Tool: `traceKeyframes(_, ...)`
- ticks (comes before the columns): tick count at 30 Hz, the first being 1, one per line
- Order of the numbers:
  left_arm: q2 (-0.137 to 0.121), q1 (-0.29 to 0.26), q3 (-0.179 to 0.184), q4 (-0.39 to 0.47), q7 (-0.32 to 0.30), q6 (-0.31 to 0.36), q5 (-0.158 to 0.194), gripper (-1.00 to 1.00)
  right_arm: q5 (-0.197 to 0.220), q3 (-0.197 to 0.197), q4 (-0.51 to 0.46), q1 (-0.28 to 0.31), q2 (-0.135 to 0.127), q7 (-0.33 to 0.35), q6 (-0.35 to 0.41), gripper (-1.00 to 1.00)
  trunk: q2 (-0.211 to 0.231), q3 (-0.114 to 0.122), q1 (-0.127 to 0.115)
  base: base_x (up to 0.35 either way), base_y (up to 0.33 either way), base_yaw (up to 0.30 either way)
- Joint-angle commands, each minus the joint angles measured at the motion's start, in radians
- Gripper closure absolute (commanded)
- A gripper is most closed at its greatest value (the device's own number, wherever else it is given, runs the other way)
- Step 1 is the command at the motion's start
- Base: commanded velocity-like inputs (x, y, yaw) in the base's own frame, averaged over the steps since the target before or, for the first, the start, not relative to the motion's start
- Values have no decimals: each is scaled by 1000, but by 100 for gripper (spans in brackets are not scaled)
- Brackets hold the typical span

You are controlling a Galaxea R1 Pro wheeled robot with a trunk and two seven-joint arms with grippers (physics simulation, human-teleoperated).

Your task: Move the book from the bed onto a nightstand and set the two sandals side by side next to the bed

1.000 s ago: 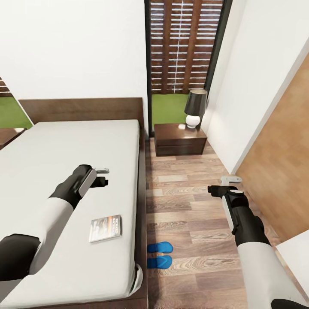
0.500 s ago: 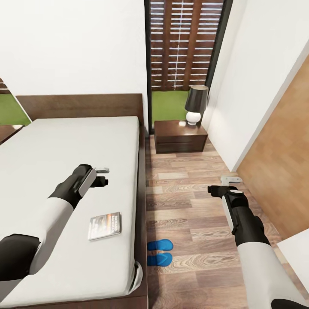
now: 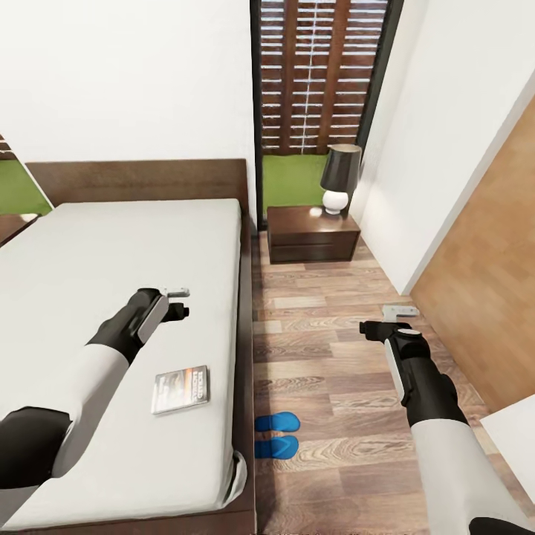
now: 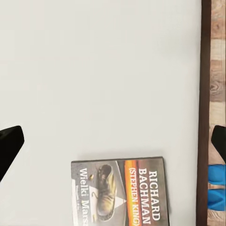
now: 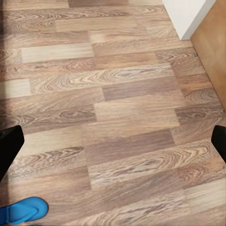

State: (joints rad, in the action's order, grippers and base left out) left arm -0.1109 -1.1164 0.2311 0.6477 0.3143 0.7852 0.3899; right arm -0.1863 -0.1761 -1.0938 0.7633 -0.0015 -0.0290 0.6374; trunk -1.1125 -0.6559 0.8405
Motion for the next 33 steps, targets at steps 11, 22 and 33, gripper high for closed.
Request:
traceKeyframes(11,2,6,9,-230,-12,-231,14,-100,-3,0,-3,1,0,0,5,-100,-1,-18,0,0,0,0)
traceKeyframes(22,1,6,11,-360,-97,-405,9,-100,-4,1,-2,1,0,0,5,-100,-1,-35,0,0,0,0)
traceKeyframes(33,13,6,13,-474,-172,-678,8,-100,-4,1,2,1,0,1,4,-100,-1,-52,0,0,0,0)
